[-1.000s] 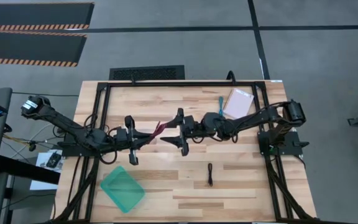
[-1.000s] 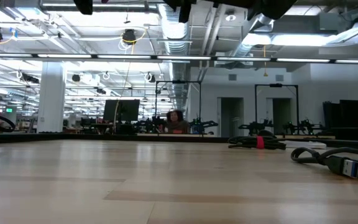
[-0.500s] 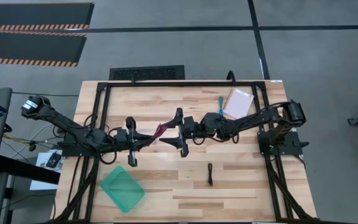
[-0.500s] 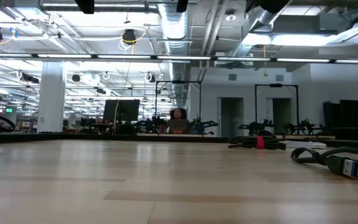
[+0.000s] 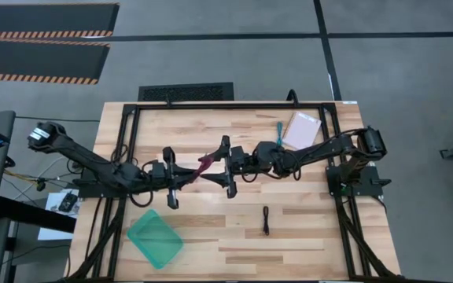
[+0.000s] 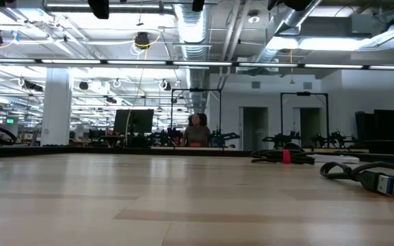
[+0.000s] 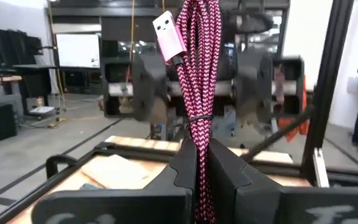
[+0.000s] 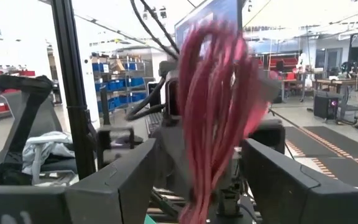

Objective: Pick and place USB-C Cables
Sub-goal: Put the pink USB cable into the green bin

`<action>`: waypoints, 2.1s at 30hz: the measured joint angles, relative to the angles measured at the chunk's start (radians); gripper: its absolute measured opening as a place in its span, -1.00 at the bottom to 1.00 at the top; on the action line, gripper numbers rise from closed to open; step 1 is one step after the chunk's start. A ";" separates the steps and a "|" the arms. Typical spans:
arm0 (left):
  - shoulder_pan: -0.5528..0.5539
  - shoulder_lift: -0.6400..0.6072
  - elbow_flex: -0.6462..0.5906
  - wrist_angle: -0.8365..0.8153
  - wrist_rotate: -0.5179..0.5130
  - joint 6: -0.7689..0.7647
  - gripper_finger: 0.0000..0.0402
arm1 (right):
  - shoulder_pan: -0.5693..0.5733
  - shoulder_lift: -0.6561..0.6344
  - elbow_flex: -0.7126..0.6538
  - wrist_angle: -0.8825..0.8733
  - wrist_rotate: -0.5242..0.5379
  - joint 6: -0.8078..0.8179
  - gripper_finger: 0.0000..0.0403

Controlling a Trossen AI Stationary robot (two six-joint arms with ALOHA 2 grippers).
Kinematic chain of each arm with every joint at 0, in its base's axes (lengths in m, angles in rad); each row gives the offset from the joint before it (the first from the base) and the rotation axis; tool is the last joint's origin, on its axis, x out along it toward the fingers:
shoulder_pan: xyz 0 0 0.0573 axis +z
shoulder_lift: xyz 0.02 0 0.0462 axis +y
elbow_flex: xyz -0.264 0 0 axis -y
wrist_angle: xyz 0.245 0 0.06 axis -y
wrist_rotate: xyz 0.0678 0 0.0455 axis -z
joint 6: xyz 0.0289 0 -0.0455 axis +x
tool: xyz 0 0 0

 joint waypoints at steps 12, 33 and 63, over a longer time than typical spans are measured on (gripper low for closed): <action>-0.001 0.012 0.000 0.020 -0.003 -0.018 -0.98 | 0.012 0.000 0.000 -0.033 0.030 0.016 -0.31; -0.027 0.012 0.000 -0.195 -0.084 -0.176 -0.42 | 0.036 -0.010 0.000 -0.223 0.137 0.047 -0.91; -0.037 -0.409 0.191 -0.711 -0.218 -0.288 -0.03 | 0.188 0.242 0.176 -0.261 0.249 0.034 -0.92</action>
